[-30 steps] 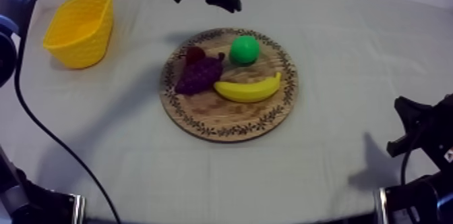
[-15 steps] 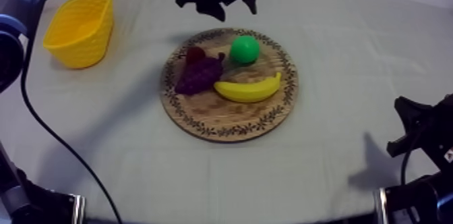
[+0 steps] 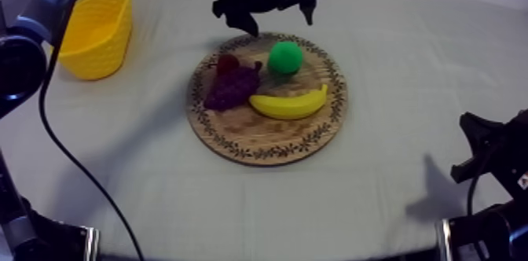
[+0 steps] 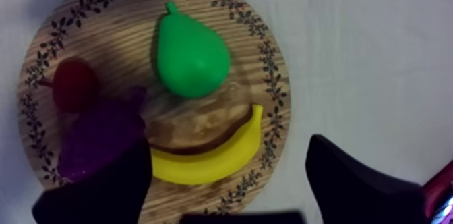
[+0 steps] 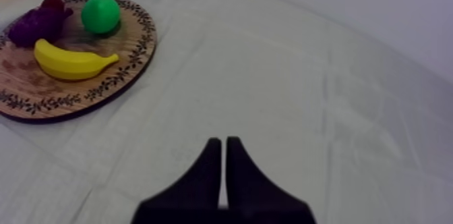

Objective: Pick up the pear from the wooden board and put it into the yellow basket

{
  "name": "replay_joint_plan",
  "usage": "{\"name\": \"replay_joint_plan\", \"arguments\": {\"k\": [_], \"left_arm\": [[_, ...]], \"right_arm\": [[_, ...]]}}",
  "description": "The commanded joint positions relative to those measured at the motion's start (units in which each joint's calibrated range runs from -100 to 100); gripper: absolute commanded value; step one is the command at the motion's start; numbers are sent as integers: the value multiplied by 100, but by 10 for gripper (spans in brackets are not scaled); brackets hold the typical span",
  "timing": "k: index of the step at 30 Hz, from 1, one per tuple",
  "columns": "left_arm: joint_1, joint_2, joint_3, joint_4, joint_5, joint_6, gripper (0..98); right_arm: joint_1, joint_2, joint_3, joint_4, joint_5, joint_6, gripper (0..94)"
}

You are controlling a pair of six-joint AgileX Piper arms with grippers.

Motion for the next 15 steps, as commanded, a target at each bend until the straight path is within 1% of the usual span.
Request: {"name": "replay_joint_plan", "arguments": {"k": [1, 4, 15], "left_arm": [[-25, 222, -129, 2, 31, -12, 860], [-79, 599, -428, 7, 135, -29, 876], [-197, 2010, -2088, -51, 823, -84, 945]], "right_arm": [[1, -4, -5, 2, 2, -4, 4], [1, -4, -5, 2, 2, -4, 4], [1, -4, -5, 2, 2, -4, 4]]}}
